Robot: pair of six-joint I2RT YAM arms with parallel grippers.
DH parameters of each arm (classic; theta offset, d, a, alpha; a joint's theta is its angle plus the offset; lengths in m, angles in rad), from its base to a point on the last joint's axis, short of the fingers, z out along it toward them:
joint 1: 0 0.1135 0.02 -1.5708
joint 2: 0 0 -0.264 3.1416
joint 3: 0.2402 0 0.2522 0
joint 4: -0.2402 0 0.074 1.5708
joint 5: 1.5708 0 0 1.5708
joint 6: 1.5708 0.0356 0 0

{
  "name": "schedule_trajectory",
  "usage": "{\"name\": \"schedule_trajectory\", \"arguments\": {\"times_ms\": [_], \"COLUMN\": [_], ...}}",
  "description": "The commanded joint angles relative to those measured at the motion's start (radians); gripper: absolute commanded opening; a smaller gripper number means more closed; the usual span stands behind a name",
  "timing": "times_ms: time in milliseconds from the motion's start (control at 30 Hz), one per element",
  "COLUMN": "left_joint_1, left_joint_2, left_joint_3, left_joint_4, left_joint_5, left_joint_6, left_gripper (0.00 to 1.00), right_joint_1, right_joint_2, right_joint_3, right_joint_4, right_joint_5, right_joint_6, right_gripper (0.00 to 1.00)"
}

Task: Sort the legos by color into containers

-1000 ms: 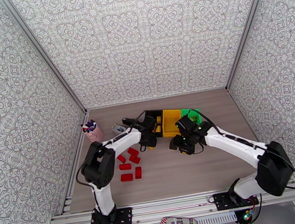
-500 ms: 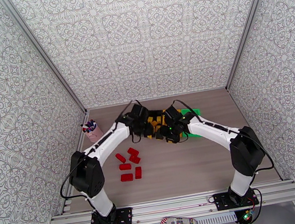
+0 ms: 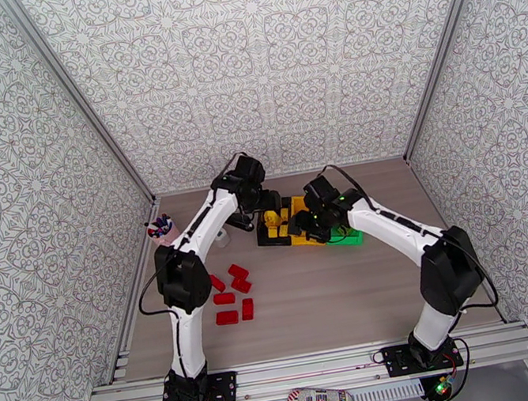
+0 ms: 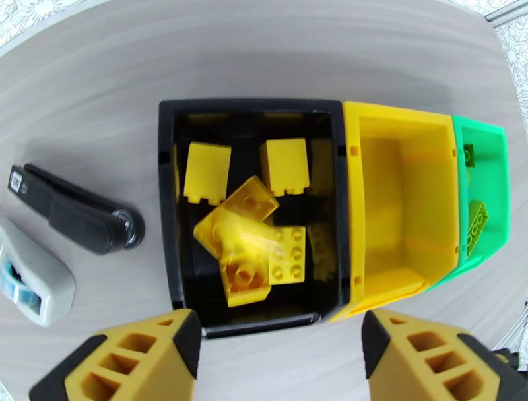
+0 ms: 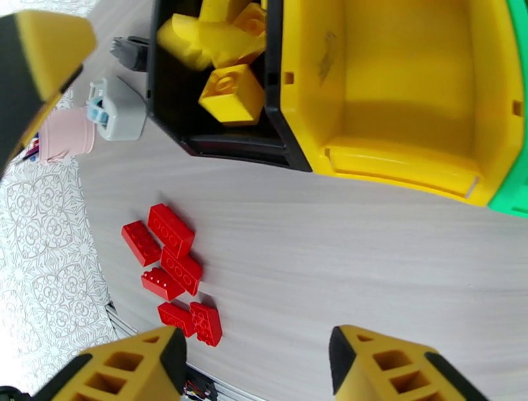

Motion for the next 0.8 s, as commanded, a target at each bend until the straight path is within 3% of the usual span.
{"name": "schedule_trajectory", "arguments": {"times_ms": [0, 300, 767], "left_joint_1": [0.002, -0.014, -0.075], "left_joint_2": [-0.096, -0.455, -0.948], "left_joint_3": [-0.057, -0.540, -1.122], "left_joint_4": [-0.028, 0.040, 0.005], "left_joint_5": [-0.034, -0.129, -0.178], "left_joint_6": [-0.017, -0.145, -0.433], "left_gripper": [0.71, 0.77, 0.86], "right_joint_1": [0.000, 0.043, 0.242], "right_joint_2": [-0.024, 0.032, 0.285], "right_joint_3": [-0.025, -0.038, 0.229], "right_joint_4": [-0.025, 0.010, -0.097], "right_joint_5": [-0.030, -0.078, -0.097], "right_joint_6": [-0.032, -0.060, -0.136], "right_gripper": [0.63, 0.62, 0.63]}}
